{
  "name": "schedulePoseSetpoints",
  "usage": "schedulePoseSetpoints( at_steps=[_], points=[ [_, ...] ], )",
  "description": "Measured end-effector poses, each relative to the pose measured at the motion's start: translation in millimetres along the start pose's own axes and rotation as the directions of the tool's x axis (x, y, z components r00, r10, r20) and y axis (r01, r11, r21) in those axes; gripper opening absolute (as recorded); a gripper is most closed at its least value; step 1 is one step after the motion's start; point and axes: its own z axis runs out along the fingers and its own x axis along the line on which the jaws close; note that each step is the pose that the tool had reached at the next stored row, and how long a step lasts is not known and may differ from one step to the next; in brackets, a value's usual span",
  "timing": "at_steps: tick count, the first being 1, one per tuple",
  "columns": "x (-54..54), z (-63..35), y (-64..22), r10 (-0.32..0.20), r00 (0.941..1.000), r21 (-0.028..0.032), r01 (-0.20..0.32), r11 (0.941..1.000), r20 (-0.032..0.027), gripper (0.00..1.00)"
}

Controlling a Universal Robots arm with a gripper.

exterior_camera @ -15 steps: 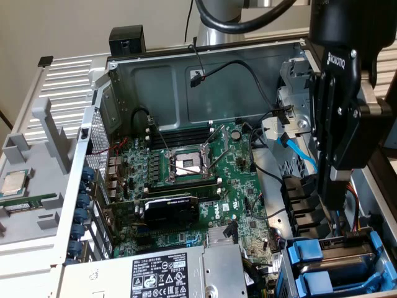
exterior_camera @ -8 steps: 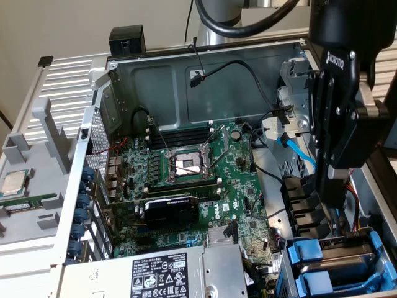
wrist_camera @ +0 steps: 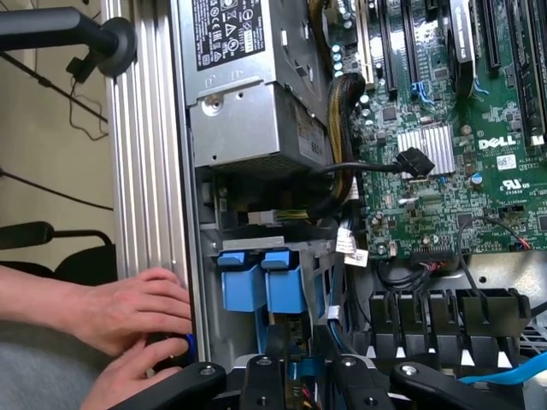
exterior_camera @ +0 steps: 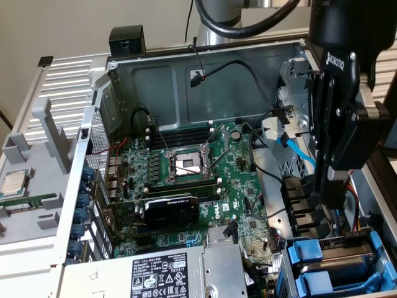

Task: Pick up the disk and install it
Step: 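Insert the second disk wire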

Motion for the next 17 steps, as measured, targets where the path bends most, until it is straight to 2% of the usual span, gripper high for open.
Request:
schedulePoseSetpoints(
  at_steps=[4,11,12,13,17],
  points=[
    [1.2,0.5,-0.1,0.000,1.0000,-0.0002,0.000,1.0000,0.0012,0.27],
    [1.3,0.6,-0.2,0.000,1.0000,-0.0007,0.000,1.0000,0.0070,0.27],
    [1.3,0.6,-0.2,0.000,1.0000,-0.0008,0.000,1.0000,0.0073,0.25],
    [1.3,0.6,-0.2,-0.001,1.0000,-0.0009,0.001,1.0000,0.0076,0.18],
    [1.3,0.5,-0.2,-0.001,1.0000,-0.0010,0.001,1.0000,0.0088,0.16]
  ],
)
